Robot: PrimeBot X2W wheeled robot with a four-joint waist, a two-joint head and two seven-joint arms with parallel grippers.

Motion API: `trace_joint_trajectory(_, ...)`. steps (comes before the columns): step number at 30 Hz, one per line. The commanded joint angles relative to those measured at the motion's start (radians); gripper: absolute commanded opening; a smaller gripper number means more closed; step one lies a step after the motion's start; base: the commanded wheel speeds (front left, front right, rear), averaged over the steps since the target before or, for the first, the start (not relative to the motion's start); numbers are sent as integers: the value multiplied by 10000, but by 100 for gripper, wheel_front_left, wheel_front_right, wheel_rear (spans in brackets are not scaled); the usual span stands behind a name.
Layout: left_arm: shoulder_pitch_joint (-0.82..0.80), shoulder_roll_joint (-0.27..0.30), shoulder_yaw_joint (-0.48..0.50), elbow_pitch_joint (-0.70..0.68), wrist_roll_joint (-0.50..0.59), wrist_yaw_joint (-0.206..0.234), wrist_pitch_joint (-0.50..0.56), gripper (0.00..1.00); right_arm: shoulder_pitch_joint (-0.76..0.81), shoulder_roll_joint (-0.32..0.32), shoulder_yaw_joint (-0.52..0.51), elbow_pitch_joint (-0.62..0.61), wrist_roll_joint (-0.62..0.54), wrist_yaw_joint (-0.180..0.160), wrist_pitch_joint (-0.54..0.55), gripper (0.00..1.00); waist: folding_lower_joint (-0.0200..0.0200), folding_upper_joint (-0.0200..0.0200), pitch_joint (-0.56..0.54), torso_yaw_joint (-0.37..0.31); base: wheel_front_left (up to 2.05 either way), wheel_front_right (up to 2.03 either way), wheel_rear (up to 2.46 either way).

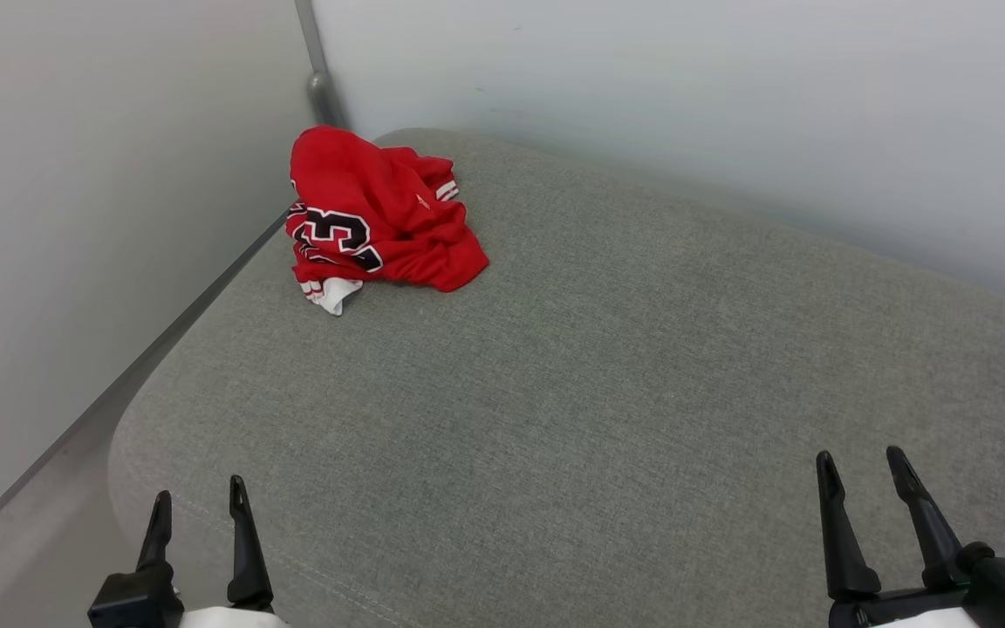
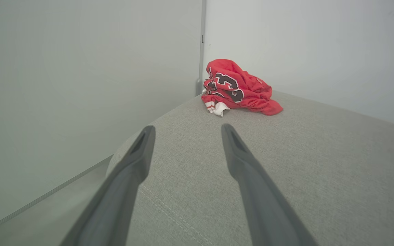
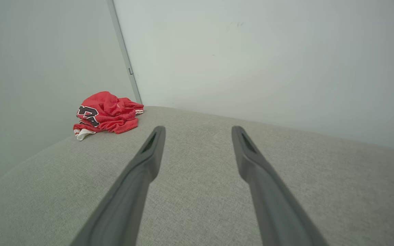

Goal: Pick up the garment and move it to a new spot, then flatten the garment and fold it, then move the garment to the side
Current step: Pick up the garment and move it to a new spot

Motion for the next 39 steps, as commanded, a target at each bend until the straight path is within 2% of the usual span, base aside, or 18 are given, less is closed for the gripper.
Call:
trace_joint_trajectory(1,-182,-7,81,35,-78,-46,-28,100,-91,-1,-36,5,-46,-3,-25,100,0,0,31,-13,0,0,0)
trace_joint_trajectory(5,-844,13,366,266,105,-506,-28,100,-29,-1,-158,-80,-167,-3,-25,100,0,0,185,-36,0,0,0)
trace_joint_trajectory(12,-3300,716,904,992,419,-1450,-28,100,-406,-3,-322,-368,-688,-3,-25,100,0,0,1179,-373,0,0,0)
trace_joint_trajectory(18,-6075,1548,1491,1638,315,-1828,-28,100,-1029,-3,-532,-835,-1343,-3,-23,100,0,0,2659,-721,0,0,0)
trace_joint_trajectory(22,-7808,2312,1866,2417,245,-1986,-26,100,-1482,-3,-704,-1306,-1769,-3,-25,100,0,0,3686,-968,0,0,0)
trace_joint_trajectory(28,-10161,3136,2418,3803,-469,-2184,-28,100,-1947,-6,-776,-2123,-2379,-3,-25,100,0,0,4991,-1231,0,0,0)
trace_joint_trajectory(35,-12289,4358,1731,6299,-1194,-2371,713,100,-2223,-7,-1109,-3039,-2771,-3,-23,100,0,0,5984,-1395,0,0,0)
trace_joint_trajectory(39,-12751,4977,109,7162,-2106,-2372,1940,100,-2342,-79,-1046,-3503,-2915,-3,-25,100,0,0,6369,-1487,0,0,0)
